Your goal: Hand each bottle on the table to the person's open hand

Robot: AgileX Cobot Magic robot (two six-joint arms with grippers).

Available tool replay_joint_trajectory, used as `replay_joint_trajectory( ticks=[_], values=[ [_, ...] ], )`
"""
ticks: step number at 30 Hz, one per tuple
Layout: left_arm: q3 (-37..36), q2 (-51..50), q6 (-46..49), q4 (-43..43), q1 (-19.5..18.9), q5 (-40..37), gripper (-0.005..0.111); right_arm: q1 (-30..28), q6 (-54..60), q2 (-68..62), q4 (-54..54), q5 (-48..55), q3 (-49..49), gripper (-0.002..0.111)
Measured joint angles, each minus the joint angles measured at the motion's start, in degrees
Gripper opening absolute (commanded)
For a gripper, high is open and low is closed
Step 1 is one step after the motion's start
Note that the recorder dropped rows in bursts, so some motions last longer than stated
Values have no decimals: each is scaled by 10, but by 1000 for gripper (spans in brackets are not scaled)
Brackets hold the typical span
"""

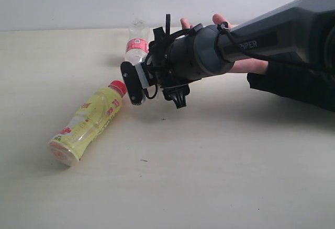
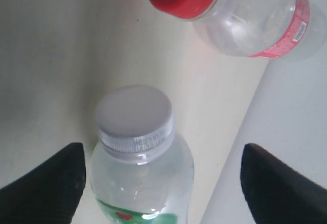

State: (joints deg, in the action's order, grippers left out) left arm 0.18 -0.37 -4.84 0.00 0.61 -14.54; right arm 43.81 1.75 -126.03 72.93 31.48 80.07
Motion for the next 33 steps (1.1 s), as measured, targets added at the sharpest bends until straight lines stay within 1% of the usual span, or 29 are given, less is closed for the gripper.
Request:
replay_joint_trajectory(
  ticks=[16, 20, 33],
  values=[
    [0, 0, 0, 0, 0, 0, 0, -2, 4, -6, 12, -26, 0, 78],
    [0, 0, 0, 0, 0, 0, 0, -7, -17, -25, 44, -20, 0, 78],
    [0, 0, 0, 0, 0, 0, 0, -20, -55, -31, 72, -43, 0, 78]
  ],
)
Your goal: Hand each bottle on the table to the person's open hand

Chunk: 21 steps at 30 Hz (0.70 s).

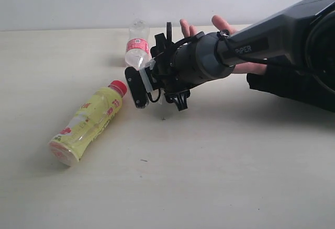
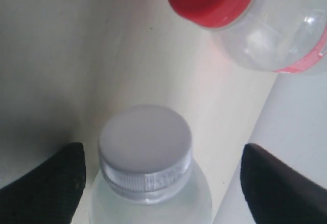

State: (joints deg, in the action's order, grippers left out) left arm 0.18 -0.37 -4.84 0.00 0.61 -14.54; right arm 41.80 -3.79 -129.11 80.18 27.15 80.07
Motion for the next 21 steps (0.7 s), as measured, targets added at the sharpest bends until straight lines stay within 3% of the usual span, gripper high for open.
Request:
replay_joint_trajectory(
  ticks=[4, 11, 17, 21],
  values=[
    [0, 0, 0, 0, 0, 0, 0, 0, -3, -1, 4, -1, 0, 70],
    [0, 0, 0, 0, 0, 0, 0, 0, -4, -8, 4, -1, 0, 44],
    [0, 0, 0, 0, 0, 0, 0, 0, -5, -10, 4, -1, 0, 2],
    [0, 0, 0, 0, 0, 0, 0, 0, -5, -10, 4, 0, 0, 0]
  ],
)
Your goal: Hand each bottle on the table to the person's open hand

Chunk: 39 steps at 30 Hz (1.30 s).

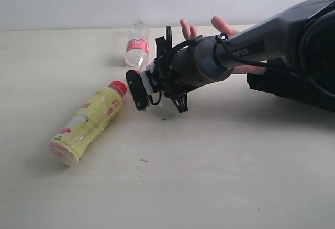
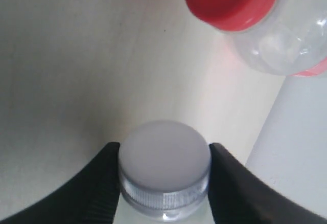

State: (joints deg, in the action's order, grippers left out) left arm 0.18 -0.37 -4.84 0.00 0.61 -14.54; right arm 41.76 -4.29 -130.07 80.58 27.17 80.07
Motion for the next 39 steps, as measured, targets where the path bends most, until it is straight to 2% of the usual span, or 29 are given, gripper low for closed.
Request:
replay_joint_trajectory(
  ticks=[12, 39],
  values=[
    [0, 0, 0, 0, 0, 0, 0, 7, 0, 22, -11, 31, 0, 0],
    [0, 0, 0, 0, 0, 0, 0, 96, 23, 80, -24, 104, 0, 0]
  ],
)
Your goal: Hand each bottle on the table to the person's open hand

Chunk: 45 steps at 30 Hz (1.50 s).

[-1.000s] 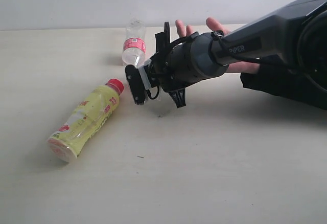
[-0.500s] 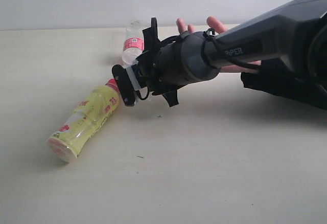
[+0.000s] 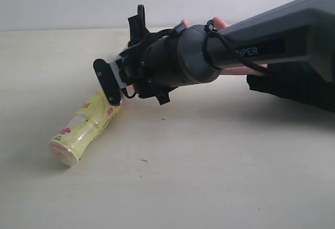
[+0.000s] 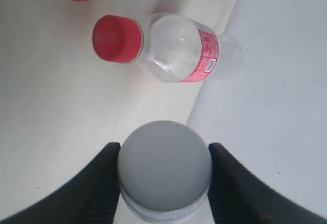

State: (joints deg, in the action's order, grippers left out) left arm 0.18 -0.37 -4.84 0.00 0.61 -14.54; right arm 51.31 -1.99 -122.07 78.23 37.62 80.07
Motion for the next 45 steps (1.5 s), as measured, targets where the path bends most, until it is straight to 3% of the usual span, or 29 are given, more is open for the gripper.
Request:
replay_joint_trajectory(
  ticks=[37, 45],
  values=[
    [0, 0, 0, 0, 0, 0, 0, 153, -37, 106, -77, 58, 0, 0],
    [0, 0, 0, 0, 0, 0, 0, 159, -51, 135, -198, 89, 72, 0]
  ],
)
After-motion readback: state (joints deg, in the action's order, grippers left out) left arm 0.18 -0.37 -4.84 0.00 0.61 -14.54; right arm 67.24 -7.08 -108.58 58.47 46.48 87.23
